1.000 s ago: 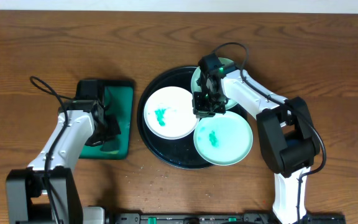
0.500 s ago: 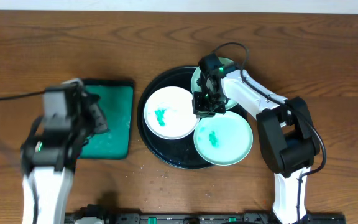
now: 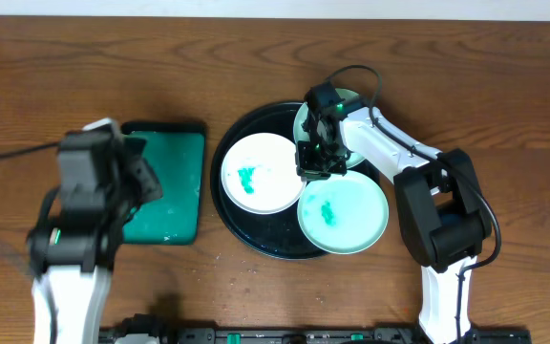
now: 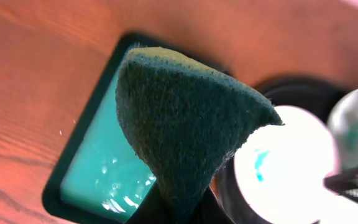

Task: Clean dirty plates on tray and stack at the side
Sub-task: 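Grasp the dark green sponge in the basin with the left gripper, then carry the sponge with the left gripper onto the white plate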

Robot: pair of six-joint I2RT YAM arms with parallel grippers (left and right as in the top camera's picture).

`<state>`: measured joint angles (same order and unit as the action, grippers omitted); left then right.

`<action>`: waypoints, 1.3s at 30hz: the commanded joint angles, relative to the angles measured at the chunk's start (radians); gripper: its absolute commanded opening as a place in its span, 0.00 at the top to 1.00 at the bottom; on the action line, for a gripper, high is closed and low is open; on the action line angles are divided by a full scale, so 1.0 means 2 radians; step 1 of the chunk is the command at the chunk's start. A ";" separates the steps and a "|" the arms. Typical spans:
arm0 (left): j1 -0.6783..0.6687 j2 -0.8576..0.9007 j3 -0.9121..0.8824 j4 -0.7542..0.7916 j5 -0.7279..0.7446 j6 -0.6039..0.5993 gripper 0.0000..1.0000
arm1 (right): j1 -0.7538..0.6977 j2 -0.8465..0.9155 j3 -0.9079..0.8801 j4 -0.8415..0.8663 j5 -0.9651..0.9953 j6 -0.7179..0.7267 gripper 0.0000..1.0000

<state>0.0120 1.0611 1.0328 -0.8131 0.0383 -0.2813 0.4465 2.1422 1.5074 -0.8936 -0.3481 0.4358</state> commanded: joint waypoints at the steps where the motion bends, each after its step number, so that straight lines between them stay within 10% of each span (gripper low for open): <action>1: 0.001 0.086 0.009 -0.001 0.006 0.014 0.93 | -0.006 0.010 -0.013 -0.004 0.026 -0.013 0.99; 9: 0.001 0.258 0.009 0.001 0.043 0.019 0.93 | -0.006 0.010 -0.013 -0.008 0.022 -0.013 0.99; 24: -0.021 0.131 0.035 -0.002 0.133 0.013 0.93 | -0.006 0.010 -0.013 -0.004 0.013 -0.022 0.99; 39: -0.152 0.281 0.074 0.051 0.106 -0.074 0.93 | -0.006 0.010 -0.013 -0.009 0.012 -0.026 0.99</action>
<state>-0.2882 1.5547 1.1641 -0.7288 0.2749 -0.3790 0.4461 2.1422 1.5059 -0.8967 -0.3553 0.4137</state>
